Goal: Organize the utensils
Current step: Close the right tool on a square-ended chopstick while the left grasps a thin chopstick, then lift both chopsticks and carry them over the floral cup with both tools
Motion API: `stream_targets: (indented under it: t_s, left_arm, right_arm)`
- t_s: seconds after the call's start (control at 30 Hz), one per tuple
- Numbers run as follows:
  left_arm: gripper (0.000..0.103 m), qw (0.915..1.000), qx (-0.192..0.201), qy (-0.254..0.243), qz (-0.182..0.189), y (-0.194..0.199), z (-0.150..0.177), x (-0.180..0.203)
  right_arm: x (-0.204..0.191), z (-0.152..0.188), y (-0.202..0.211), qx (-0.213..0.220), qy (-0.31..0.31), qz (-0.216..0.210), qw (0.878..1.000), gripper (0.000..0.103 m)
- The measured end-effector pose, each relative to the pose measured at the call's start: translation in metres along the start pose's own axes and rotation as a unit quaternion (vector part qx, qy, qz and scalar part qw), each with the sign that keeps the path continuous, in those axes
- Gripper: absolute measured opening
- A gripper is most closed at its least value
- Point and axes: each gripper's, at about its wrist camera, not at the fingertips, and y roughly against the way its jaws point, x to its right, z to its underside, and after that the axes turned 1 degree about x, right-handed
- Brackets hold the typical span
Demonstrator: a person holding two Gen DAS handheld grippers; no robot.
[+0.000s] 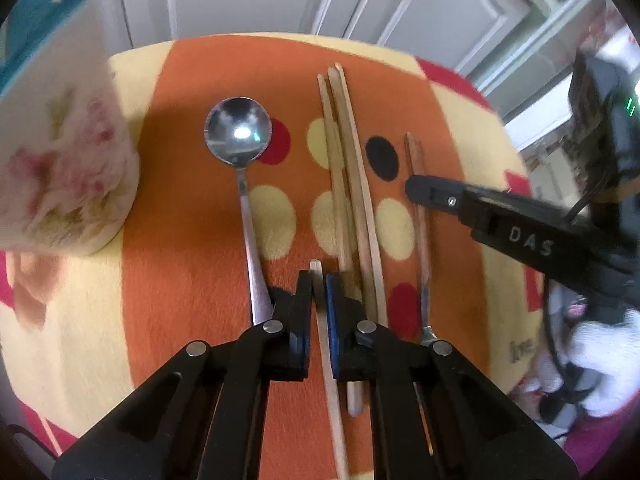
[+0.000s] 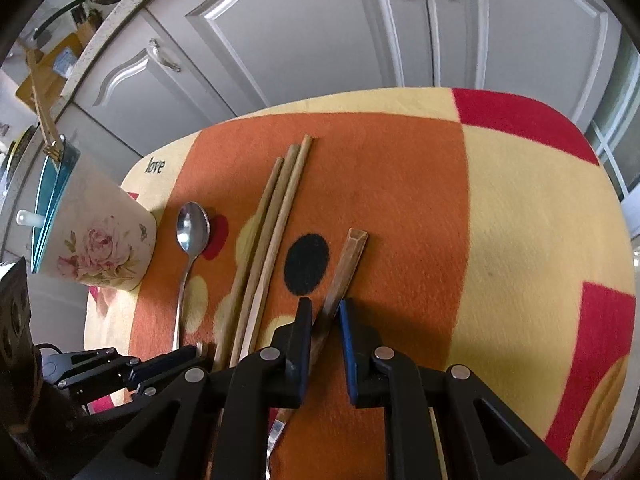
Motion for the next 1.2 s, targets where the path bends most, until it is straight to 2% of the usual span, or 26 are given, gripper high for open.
stream_targets:
  t_s: [0.17,0.4,0.57,0.83,1.03,1.13,1.2]
  left_arm:
    - [0.004,0.9988,0.042,-0.002,0.023,0.046,0.002,-0.008]
    - [0.004,0.9942,0.096,-0.016,0.046,0.112,0.009,-0.014]
    - [0.004,0.9895,0.130,-0.030,0.056,0.155,0.016,-0.013]
    - [0.004,0.9803,0.183,-0.029,0.067,0.220,0.017,-0.022]
    - [0.004,0.9670,0.247,-0.021,0.059,0.275,0.001,-0.033]
    - [0.004,0.9562,0.288,-0.015,0.047,0.306,-0.012,-0.042]
    - [0.004,0.9461,0.322,-0.011,0.030,0.326,-0.024,-0.048]
  right_arm:
    - [0.001,0.006,0.023,0.026,-0.010,-0.024,0.999,0.012]
    - [-0.018,0.013,0.076,0.062,0.020,-0.050,0.997,0.010]
    - [-0.035,0.024,0.112,0.086,0.044,-0.055,0.994,0.009]
    - [-0.059,0.030,0.143,0.112,0.071,-0.055,0.990,0.008]
    - [-0.076,0.022,0.166,0.134,0.094,-0.055,0.985,0.008]
    - [-0.090,0.013,0.178,0.144,0.109,-0.056,0.982,0.008]
    - [-0.103,0.006,0.188,0.153,0.123,-0.062,0.979,0.008]
